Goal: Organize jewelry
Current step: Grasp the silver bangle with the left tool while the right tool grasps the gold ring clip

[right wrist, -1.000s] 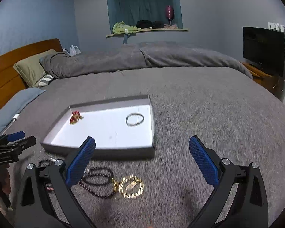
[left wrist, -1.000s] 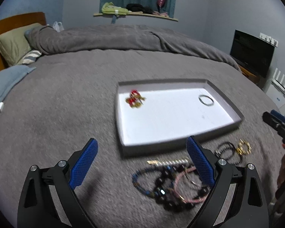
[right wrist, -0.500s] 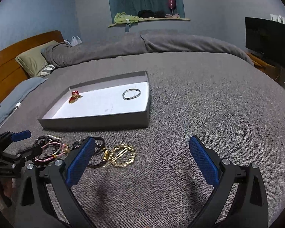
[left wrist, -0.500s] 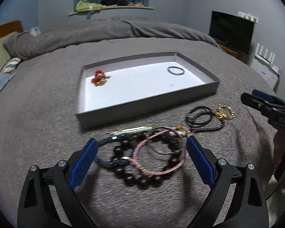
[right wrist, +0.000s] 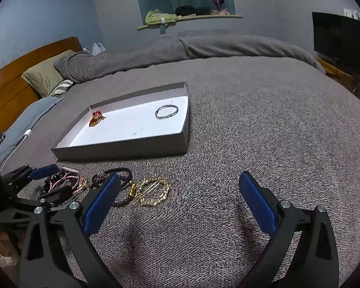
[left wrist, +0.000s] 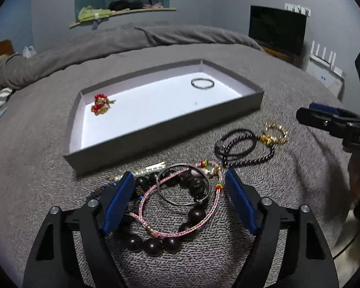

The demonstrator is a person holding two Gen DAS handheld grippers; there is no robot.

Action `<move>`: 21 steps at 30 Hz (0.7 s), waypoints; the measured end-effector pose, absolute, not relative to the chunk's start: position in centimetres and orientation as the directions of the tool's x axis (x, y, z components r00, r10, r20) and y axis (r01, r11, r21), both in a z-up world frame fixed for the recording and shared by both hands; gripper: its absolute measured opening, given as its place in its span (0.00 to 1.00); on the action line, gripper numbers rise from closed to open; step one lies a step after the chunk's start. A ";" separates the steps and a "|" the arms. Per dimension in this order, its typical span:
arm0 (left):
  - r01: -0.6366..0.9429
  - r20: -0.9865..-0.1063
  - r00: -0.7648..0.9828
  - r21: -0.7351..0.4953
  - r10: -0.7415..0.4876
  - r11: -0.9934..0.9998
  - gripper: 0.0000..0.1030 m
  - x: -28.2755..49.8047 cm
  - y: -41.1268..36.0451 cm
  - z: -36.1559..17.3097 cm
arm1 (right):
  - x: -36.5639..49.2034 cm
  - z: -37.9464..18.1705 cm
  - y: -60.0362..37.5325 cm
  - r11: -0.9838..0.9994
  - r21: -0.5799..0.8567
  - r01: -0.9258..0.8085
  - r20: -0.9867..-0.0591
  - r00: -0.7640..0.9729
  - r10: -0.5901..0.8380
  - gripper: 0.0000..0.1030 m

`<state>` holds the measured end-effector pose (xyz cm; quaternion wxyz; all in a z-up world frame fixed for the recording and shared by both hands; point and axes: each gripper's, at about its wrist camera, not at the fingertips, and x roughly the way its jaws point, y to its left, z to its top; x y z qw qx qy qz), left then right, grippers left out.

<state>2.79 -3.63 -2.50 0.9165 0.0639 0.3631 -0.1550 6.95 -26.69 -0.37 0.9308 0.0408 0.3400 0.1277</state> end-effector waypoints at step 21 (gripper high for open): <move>0.334 -0.710 0.654 -0.037 -0.260 0.942 0.52 3.3 -3.5 -3.1 | 6.3 -1.7 -23.0 0.942 0.023 -0.335 -0.673 0.692 0.262 0.77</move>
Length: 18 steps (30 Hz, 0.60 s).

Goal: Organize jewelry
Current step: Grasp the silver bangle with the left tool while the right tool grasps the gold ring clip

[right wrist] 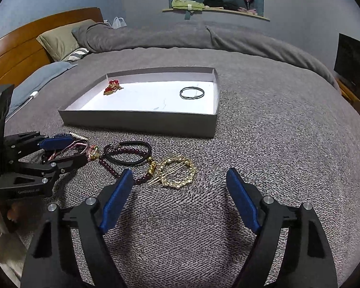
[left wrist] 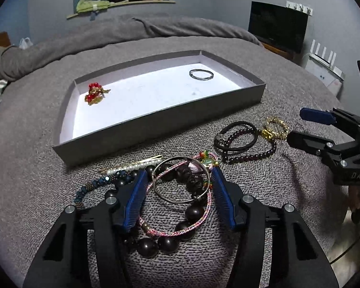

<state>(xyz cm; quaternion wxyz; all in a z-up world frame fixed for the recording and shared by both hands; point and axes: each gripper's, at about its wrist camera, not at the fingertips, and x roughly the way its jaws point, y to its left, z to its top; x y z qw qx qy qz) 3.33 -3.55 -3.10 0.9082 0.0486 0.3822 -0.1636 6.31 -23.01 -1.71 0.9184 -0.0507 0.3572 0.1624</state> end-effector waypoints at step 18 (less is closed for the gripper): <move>0.271 -0.636 0.731 -0.063 -0.248 0.960 0.49 2.7 -1.8 -0.9 | 7.2 -2.8 -22.7 0.943 0.009 -0.332 -0.689 0.681 0.247 0.65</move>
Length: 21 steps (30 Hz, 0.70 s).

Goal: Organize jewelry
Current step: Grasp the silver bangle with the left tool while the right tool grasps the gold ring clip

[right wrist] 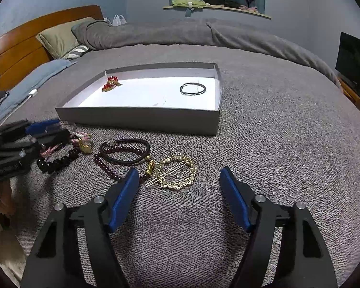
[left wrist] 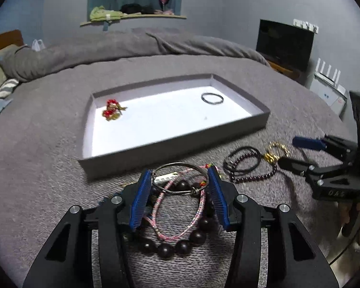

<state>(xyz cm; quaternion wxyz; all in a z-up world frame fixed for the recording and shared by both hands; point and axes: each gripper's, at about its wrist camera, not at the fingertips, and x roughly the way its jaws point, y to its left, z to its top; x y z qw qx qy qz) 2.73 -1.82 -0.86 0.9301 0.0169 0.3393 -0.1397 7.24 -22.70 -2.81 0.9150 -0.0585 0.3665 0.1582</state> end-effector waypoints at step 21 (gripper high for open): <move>0.272 -0.633 0.733 -0.063 -0.249 0.960 0.49 2.8 -1.4 -0.7 | 6.7 -1.6 -22.8 0.941 0.035 -0.338 -0.646 0.710 0.279 0.35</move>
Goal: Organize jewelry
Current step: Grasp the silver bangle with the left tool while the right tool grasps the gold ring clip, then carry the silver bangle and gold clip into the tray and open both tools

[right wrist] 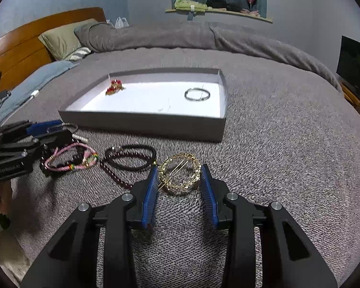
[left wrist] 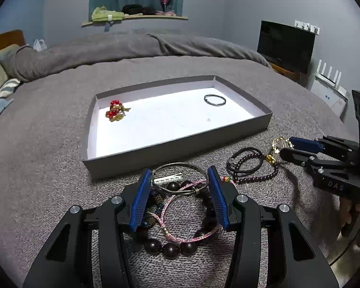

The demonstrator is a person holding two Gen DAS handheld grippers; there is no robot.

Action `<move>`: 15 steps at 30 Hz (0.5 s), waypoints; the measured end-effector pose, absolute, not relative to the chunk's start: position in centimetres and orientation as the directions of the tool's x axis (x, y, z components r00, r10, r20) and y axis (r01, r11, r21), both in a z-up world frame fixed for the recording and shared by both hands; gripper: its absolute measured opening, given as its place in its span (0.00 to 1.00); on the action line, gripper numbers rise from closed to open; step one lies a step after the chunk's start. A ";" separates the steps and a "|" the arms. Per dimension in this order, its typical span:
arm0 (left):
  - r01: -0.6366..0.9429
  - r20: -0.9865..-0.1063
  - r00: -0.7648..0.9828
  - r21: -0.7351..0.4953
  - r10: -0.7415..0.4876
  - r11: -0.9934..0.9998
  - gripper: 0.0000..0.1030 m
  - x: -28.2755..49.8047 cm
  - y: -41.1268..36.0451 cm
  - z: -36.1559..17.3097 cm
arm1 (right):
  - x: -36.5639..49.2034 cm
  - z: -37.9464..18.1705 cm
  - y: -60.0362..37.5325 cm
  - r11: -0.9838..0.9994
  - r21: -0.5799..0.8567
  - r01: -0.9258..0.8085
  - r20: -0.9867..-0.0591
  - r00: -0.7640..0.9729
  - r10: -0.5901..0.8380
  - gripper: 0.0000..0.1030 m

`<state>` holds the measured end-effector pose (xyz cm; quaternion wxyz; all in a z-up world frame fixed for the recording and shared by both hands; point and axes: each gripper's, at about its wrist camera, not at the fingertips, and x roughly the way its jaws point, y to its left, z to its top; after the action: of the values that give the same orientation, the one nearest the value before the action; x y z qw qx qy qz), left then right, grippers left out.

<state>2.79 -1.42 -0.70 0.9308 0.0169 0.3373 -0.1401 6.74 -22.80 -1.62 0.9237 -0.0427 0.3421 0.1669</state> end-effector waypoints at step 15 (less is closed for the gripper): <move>0.237 -0.591 0.764 -0.114 -0.257 0.965 0.49 2.8 0.4 1.1 | 6.8 0.4 -24.1 0.944 0.124 -0.306 -0.584 0.747 0.319 0.35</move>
<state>2.79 0.36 1.14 0.9391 -0.0161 0.3172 -0.1315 6.77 -24.15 0.38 0.9345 0.0099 0.3140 0.1672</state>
